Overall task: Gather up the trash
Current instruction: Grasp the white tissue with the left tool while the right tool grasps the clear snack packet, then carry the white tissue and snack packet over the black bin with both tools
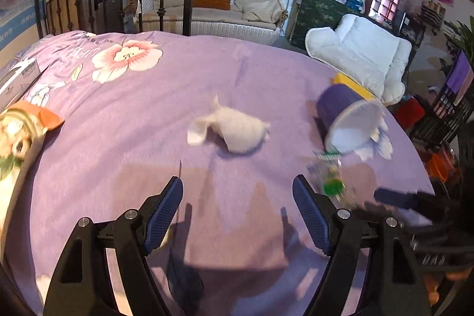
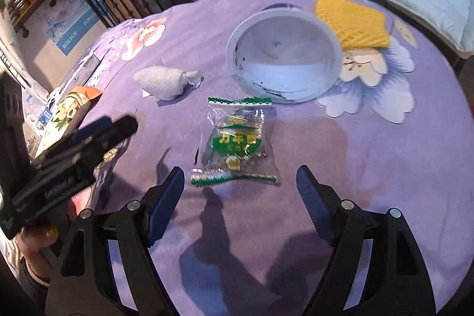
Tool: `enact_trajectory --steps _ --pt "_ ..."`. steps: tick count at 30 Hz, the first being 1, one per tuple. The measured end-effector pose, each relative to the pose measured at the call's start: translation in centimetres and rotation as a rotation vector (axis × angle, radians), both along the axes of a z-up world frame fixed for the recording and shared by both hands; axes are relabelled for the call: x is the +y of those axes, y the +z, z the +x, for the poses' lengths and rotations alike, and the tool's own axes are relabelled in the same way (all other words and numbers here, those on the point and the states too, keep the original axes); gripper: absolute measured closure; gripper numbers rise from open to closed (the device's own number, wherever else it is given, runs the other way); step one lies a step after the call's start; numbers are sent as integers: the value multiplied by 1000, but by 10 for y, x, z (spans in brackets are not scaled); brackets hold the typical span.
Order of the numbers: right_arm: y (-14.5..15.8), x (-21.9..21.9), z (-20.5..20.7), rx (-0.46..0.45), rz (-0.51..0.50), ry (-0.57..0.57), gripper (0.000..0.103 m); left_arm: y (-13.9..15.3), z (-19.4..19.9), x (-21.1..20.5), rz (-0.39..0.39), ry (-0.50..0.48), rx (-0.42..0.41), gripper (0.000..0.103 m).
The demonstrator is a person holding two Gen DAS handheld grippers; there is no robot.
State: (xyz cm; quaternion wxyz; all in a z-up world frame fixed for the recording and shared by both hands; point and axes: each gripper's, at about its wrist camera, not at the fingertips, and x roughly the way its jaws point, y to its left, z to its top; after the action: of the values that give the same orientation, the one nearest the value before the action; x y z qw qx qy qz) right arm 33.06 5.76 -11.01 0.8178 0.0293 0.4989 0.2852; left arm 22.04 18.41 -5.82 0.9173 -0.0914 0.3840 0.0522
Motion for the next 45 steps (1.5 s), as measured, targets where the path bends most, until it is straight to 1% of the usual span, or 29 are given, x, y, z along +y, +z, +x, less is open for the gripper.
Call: enact_trajectory --steps 3,5,7,9,11,12,13,14,15,18,19,22,25,27,30,36,39,42,45 --pt "-7 11 11 37 -5 2 25 -2 29 8 45 10 10 23" --pt "-10 19 16 39 -22 6 25 -6 46 11 65 11 30 23" --pt "-12 25 19 37 -32 11 25 -12 60 13 64 10 53 23" --pt "-18 29 24 50 -47 12 29 -17 70 13 55 3 79 23" --pt "-23 33 26 47 -64 7 38 -21 73 10 61 0 89 25" --pt "-22 32 26 37 -66 8 39 -22 73 7 63 -8 86 35" --pt "-21 33 25 25 -74 14 44 -22 72 5 59 -21 85 47" --pt "-20 34 24 17 -74 21 47 -23 71 1 57 -35 83 53" --pt "-17 35 22 6 -81 23 48 -22 69 -3 62 -46 80 62" --pt "-12 33 17 -10 -76 25 51 -18 61 -12 104 -58 59 69" --pt "-11 29 14 -8 -66 24 61 -15 56 -13 96 -63 53 70" --pt "-6 23 8 0 -41 24 61 -7 42 -12 60 -62 28 71" --pt "3 17 -3 -43 -44 20 61 5 19 -10 29 -57 -8 71" --pt "9 10 -11 -56 -26 18 61 11 5 -13 9 -58 -30 71" --pt "19 -4 -26 -68 9 6 61 19 -18 -19 7 -60 -59 71" --pt "41 -38 -62 -161 8 -28 61 30 -56 -39 -11 -81 -106 71" --pt "47 -56 -75 -180 13 -56 61 31 -70 -51 -23 -95 -110 71" --pt "50 -77 -86 -186 21 -81 61 31 -80 -63 -52 -117 -108 71" --pt "51 -96 -96 -190 30 -112 61 31 -88 -79 -51 -138 -113 71"
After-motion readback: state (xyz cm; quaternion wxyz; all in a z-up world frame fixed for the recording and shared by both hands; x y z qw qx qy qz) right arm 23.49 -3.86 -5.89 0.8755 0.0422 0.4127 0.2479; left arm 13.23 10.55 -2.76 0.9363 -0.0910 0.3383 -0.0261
